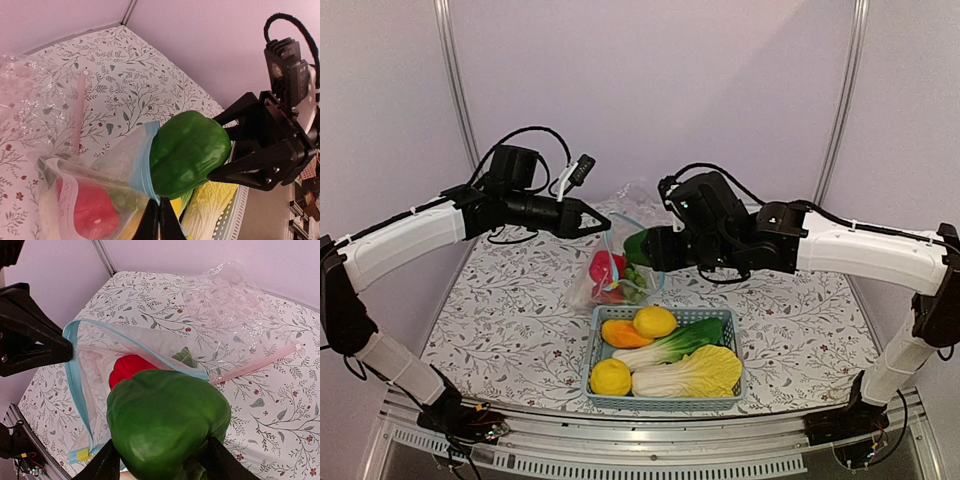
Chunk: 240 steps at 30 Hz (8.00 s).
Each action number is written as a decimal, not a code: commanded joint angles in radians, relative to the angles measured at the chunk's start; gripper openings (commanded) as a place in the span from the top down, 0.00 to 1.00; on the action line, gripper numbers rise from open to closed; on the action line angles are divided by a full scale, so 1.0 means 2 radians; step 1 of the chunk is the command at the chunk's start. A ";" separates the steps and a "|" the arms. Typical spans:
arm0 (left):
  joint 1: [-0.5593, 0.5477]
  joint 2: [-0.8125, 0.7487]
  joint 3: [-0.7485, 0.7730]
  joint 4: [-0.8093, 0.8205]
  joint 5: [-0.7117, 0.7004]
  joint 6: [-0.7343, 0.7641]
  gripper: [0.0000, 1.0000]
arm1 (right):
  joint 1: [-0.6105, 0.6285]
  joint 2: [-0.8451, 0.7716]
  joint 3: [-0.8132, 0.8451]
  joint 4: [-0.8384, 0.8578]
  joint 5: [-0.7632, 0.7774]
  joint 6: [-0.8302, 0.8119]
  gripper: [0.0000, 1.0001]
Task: Place the food in the zip-top bag and seal the zipper
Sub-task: Place the fake vegetable in the zipper food storage bag, then pass from the left arm to the right, then pass from the right arm to the left
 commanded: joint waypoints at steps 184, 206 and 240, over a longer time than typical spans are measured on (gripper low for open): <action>-0.100 -0.016 -0.109 0.063 -0.193 0.031 0.80 | -0.098 -0.081 -0.079 0.060 -0.114 0.085 1.00; -0.061 0.056 0.089 -0.072 -0.146 0.120 1.00 | -0.099 -0.094 -0.082 0.066 -0.085 0.073 1.00; -0.047 0.021 0.021 -0.054 -0.098 0.133 1.00 | 0.023 -0.154 -0.139 -0.047 -0.063 -0.022 0.18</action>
